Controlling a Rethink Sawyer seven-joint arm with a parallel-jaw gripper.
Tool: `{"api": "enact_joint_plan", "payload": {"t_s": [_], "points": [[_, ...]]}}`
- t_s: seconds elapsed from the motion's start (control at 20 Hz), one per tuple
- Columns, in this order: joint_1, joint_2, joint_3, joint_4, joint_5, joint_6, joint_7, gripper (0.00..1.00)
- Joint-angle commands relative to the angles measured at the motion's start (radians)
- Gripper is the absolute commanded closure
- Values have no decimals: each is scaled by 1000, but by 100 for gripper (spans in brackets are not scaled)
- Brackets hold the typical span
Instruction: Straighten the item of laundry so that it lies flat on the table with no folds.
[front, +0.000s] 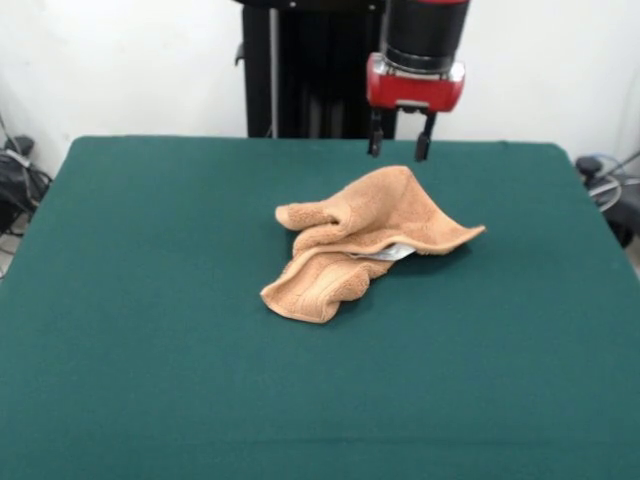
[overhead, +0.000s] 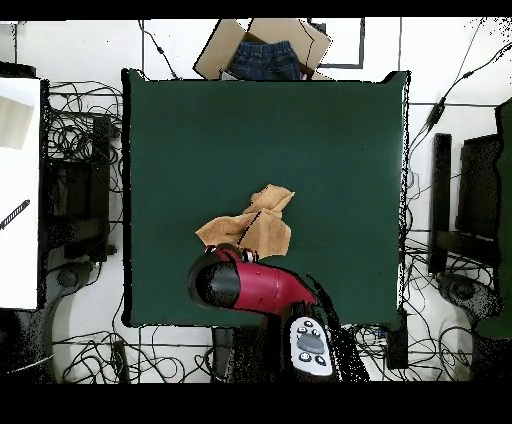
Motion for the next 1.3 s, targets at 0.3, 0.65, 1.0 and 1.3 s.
{"api": "enact_joint_plan", "payload": {"t_s": [0.3,0.65,1.0,1.3], "points": [[-42,36,125,44,-90,-125,127,0],[-68,59,134,56,-158,-209,134,0],[-82,119,131,35,-211,-285,145,0],[-94,159,131,43,-245,-341,164,0]]}}
